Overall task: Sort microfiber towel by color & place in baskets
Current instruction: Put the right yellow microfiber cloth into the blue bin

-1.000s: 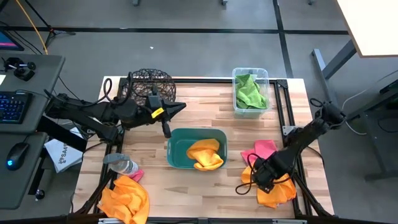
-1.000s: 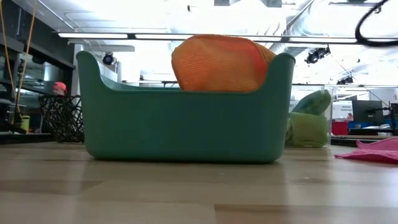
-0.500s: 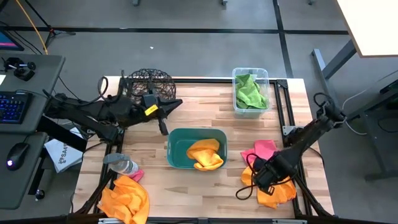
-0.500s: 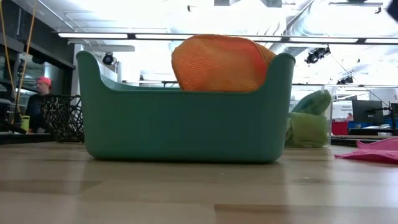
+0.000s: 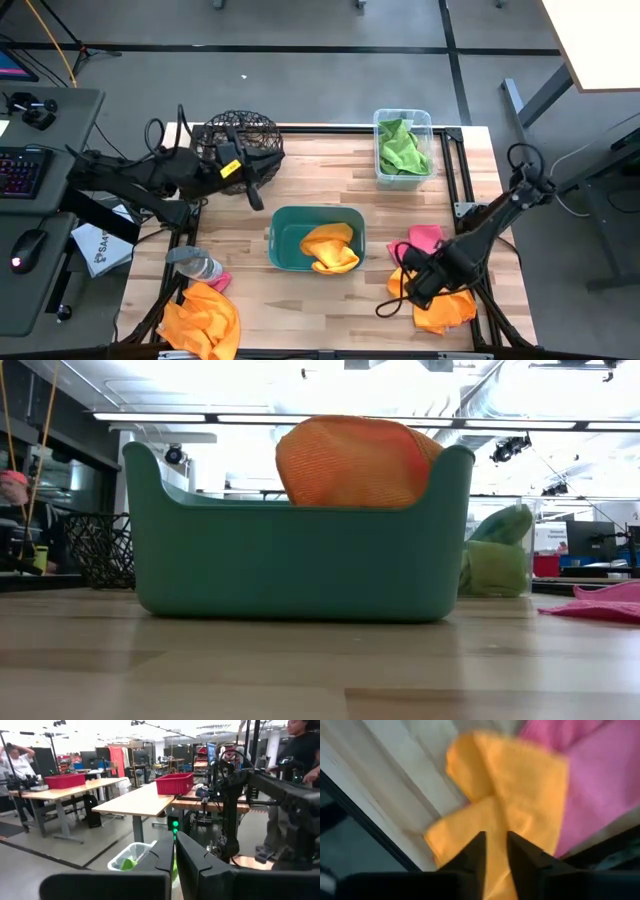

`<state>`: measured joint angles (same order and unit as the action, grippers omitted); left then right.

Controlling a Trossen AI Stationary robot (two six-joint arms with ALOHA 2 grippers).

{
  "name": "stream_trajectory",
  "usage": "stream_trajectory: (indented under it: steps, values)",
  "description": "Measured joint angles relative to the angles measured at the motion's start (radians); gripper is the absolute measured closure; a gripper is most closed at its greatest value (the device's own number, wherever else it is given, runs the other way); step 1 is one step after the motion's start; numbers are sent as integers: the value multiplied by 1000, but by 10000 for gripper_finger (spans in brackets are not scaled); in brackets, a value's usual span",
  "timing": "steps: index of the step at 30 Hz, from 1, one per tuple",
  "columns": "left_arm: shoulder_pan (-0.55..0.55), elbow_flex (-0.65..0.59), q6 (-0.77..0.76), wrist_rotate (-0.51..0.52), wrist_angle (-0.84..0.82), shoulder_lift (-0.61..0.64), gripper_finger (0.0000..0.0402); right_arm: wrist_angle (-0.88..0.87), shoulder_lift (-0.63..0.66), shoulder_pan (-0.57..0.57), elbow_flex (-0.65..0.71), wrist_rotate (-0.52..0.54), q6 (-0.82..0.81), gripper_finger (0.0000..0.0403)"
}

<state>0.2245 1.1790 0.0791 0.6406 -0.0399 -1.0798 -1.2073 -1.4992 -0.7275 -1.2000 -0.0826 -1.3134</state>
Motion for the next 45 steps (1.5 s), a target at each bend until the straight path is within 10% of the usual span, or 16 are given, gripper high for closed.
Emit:
stream_trajectory:
  steps: [9,15,20,25,37,45]
  values:
    - [19,0,-15,-2,-1,-1,396,212,0,-19,293,-196,-101,144]
    - [19,0,-16,-1,-1,-1,396,384,0,-19,390,-213,-122,118]
    - [19,0,-16,-1,0,-1,396,315,0,-20,411,-209,-145,187]
    - [19,0,-15,-1,0,-1,396,261,0,-20,362,-161,-69,376]
    - [18,0,72,4,0,-1,396,-139,1,-25,-123,56,-12,401]
    - [18,0,152,12,87,1,396,-189,1,17,-667,489,218,402]
